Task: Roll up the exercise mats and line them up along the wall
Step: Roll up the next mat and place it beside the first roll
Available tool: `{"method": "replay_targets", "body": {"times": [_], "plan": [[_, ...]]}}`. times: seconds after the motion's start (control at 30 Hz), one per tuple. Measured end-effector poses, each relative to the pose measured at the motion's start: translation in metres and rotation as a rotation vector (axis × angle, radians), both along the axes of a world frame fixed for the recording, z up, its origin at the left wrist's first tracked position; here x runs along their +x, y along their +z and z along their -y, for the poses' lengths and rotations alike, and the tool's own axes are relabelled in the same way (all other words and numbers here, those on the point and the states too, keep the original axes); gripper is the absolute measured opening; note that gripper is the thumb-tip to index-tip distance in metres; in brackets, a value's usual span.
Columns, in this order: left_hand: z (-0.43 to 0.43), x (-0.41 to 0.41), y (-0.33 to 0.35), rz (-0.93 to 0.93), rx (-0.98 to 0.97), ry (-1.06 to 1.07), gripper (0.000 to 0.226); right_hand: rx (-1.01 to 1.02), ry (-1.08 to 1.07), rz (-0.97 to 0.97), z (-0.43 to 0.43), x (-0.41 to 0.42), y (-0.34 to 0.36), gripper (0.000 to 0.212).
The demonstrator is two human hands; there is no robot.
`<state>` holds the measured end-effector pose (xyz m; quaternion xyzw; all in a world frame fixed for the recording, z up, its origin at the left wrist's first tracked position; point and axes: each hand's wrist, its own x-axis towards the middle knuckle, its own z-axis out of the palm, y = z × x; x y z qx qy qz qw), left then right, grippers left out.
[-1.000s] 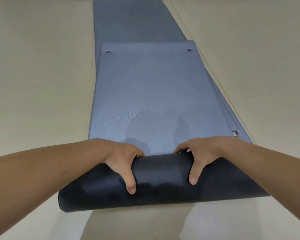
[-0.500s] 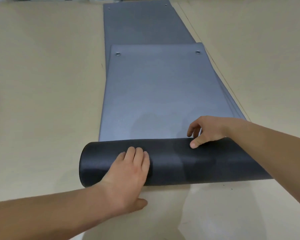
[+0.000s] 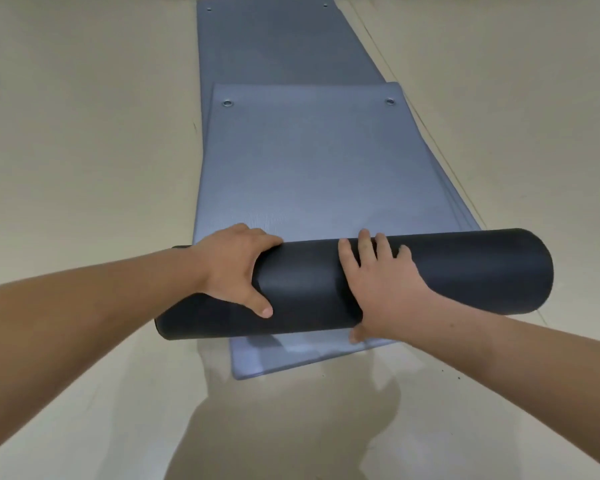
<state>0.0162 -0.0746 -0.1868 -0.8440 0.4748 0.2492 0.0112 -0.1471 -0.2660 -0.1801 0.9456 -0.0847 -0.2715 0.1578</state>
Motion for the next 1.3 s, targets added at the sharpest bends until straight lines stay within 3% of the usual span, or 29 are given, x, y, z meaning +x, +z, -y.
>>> {"method": "replay_targets", "body": {"times": [0.07, 0.2, 0.23, 0.37, 0.47, 0.6, 0.73, 0.9, 1.07, 1.17, 1.3], "plan": [[-0.003, 0.002, 0.0, 0.014, -0.033, 0.041, 0.105, -0.009, 0.015, 0.013, 0.005, 0.009, -0.007, 0.149], [-0.024, -0.025, -0.014, 0.429, -0.26, -0.054, 0.062, 0.134, 0.014, -0.005, 0.029, 0.044, 0.008, 0.148], [-0.031, -0.033, -0.021, 0.482, -0.276, -0.066, 0.06, 0.183, -0.012, -0.022, 0.034, 0.052, 0.014, 0.146], [-0.037, -0.045, -0.045, 0.497, -0.097, -0.039, 0.107, 0.326, -0.147, -0.047, 0.049, 0.075, 0.023, 0.144], [-0.025, -0.042, -0.05, 0.456, 0.024, -0.017, 0.123, 0.351, -0.228, 0.033, 0.048, 0.077, 0.025, 0.14], [-0.012, -0.035, -0.057, 0.517, 0.127, -0.019, 0.127, 0.28, -0.187, 0.181, 0.036, 0.063, 0.022, 0.105], [-0.004, -0.018, -0.053, 0.551, 0.104, -0.046, 0.113, 0.317, -0.156, 0.25, 0.024, 0.044, 0.012, 0.081], [0.009, 0.001, -0.029, 0.447, 0.038, -0.049, 0.096, 0.322, -0.106, 0.285, 0.017, 0.024, 0.007, 0.101], [0.013, -0.031, 0.006, 0.208, 0.095, 0.014, 0.075, 0.361, -0.197, 0.268, 0.032, 0.012, 0.041, 0.104], [0.015, -0.045, 0.02, -0.046, 0.126, 0.066, 0.065, 0.47, -0.266, 0.191, 0.049, 0.009, 0.061, 0.099], [-0.007, -0.024, 0.015, -0.482, 0.131, 0.304, 0.07, 0.364, -0.093, 0.252, 0.041, 0.001, 0.048, 0.077]]}}
